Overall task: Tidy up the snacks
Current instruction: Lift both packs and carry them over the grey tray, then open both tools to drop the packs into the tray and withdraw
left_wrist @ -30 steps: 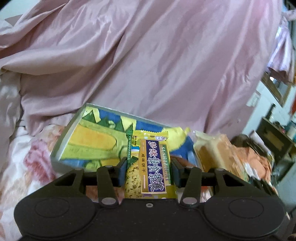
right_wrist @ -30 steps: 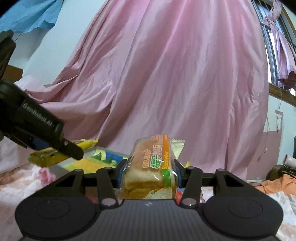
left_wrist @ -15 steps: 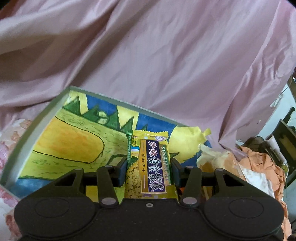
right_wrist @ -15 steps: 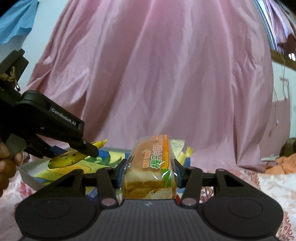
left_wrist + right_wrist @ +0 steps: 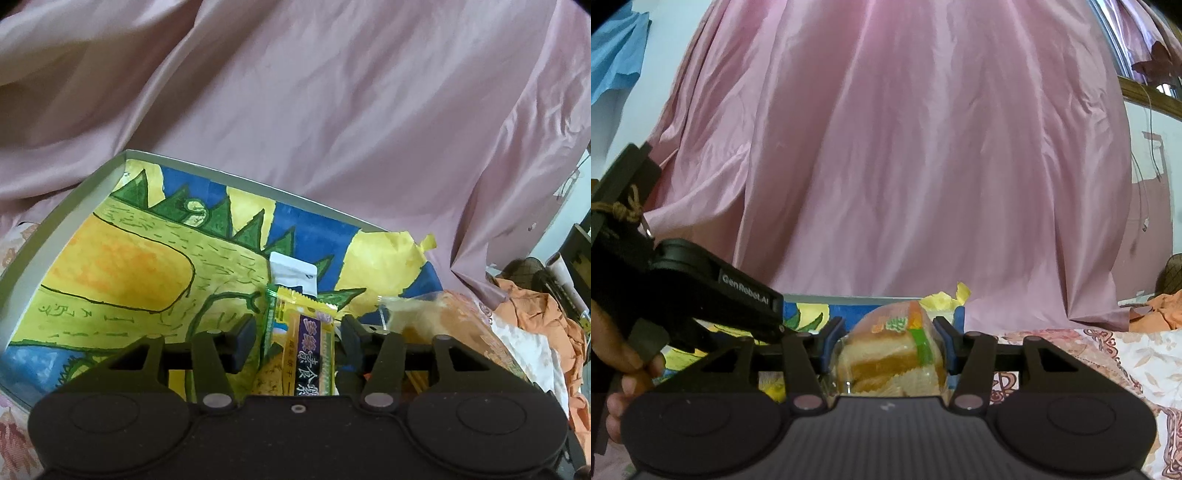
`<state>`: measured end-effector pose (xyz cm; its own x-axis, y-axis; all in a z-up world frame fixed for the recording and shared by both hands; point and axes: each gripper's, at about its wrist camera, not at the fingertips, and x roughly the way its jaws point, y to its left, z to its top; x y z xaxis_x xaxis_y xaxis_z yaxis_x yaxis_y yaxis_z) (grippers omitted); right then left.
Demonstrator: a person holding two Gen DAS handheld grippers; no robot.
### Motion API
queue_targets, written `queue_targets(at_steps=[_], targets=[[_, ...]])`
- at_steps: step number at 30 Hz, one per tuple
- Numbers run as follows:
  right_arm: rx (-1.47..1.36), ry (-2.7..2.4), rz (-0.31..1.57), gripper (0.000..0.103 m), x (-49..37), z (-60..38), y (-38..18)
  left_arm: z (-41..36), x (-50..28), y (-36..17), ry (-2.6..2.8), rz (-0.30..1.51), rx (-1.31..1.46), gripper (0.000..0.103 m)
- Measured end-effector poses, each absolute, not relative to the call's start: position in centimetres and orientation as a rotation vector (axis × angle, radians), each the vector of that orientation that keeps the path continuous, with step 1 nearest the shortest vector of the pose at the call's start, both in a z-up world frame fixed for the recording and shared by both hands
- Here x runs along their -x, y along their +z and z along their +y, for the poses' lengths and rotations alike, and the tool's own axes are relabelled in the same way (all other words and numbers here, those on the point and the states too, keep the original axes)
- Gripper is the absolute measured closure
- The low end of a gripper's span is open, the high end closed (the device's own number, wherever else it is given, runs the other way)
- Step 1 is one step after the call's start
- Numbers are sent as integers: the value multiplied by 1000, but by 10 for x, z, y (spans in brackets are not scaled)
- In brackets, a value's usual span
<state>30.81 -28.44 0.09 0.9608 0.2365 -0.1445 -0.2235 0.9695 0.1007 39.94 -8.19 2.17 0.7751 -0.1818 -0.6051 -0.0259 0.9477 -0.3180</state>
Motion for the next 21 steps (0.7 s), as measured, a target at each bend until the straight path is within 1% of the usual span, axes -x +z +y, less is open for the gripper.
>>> queue_targets(at_steps=[3,5,7,10,12,14,16,19,21], targets=[[-89,222,151,37,-308,-286,1,-81,-397,25,-78,678,316,35],[-92,215,145,28,-306,-287,2,-79,-393,27,-76,674,322,30],[-98,208,138,22,-304,-287,4,-77,-388,30,-72,667,324,20],[-105,203,125,16,-299,-287,9,-72,-378,37,-63,648,328,12],[-102,200,116,12,-295,-285,14,-68,-371,43,-59,629,334,10],[-97,197,102,6,-289,-283,19,-63,-362,49,-57,610,341,5],[-90,191,90,3,-283,-281,24,-59,-352,57,-48,580,346,1],[-91,189,76,0,-274,-279,34,-54,-338,68,-49,551,349,1],[-97,187,64,0,-266,-278,41,-51,-328,75,-48,531,347,1]])
